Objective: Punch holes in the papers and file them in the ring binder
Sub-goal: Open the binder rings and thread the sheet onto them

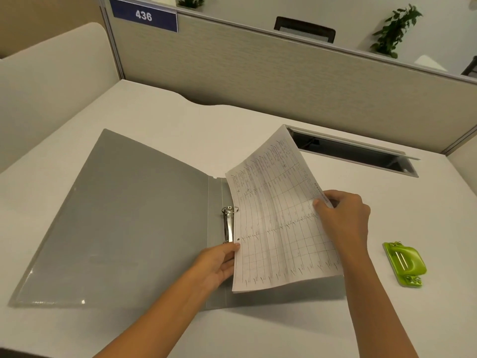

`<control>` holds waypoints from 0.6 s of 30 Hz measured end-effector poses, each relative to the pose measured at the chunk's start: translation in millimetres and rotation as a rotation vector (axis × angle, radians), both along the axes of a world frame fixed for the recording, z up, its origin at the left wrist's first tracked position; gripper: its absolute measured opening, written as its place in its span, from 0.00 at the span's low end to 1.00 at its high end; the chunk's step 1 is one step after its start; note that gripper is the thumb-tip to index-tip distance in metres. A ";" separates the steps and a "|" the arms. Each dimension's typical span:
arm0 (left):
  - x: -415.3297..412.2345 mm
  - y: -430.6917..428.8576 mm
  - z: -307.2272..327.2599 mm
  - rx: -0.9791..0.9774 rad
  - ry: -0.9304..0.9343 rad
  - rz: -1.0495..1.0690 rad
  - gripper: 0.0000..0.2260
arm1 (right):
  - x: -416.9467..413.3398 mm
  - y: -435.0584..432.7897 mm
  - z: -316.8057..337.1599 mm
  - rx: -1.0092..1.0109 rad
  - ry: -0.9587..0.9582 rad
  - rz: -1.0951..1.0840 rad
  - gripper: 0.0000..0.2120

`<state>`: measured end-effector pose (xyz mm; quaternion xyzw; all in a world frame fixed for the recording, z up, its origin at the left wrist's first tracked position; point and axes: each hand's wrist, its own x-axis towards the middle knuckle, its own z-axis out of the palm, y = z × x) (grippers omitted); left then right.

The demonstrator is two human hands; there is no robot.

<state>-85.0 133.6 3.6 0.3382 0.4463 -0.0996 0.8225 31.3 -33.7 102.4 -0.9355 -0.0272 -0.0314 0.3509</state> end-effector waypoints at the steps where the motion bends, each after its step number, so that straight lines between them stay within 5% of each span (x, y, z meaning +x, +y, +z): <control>1: -0.3 1.0 -0.4 0.006 -0.003 -0.001 0.02 | -0.4 -0.5 -0.3 -0.001 0.001 0.001 0.15; 18: 0.0 4.0 0.1 -0.134 -0.020 0.094 0.06 | 1.9 -1.9 -1.6 0.000 0.004 0.000 0.15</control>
